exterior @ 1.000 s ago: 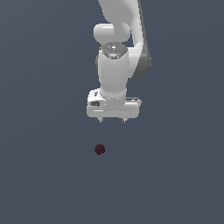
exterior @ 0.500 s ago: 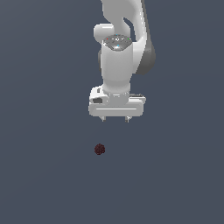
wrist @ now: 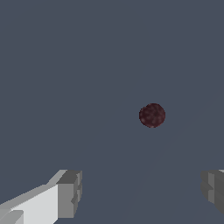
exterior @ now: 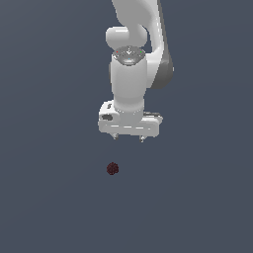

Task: Pick up the object and move it to a goal position.

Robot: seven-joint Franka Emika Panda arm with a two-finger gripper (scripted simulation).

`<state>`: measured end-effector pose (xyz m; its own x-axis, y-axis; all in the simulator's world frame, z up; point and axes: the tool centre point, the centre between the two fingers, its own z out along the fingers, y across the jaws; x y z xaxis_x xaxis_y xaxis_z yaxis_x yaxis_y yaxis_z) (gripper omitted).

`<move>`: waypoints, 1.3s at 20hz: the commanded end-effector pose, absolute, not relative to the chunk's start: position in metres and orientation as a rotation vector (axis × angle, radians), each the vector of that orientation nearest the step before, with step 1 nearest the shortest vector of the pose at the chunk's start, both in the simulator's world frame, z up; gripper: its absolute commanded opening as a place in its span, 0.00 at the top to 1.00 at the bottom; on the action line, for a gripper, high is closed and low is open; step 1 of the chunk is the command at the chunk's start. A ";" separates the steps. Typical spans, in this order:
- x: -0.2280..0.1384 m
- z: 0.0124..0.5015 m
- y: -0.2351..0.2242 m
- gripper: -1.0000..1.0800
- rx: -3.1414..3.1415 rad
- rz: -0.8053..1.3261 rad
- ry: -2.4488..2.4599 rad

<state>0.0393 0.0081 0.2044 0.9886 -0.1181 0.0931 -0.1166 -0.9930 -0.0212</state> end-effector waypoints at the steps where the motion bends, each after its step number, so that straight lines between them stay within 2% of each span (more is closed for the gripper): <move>1: 0.042 0.199 0.005 0.04 -3.109 -0.138 0.259; 26: 0.080 0.106 -0.050 0.04 -2.801 -0.020 1.391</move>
<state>0.0781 -0.0466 0.1112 0.6389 -0.7692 0.0073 -0.7690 -0.6389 -0.0217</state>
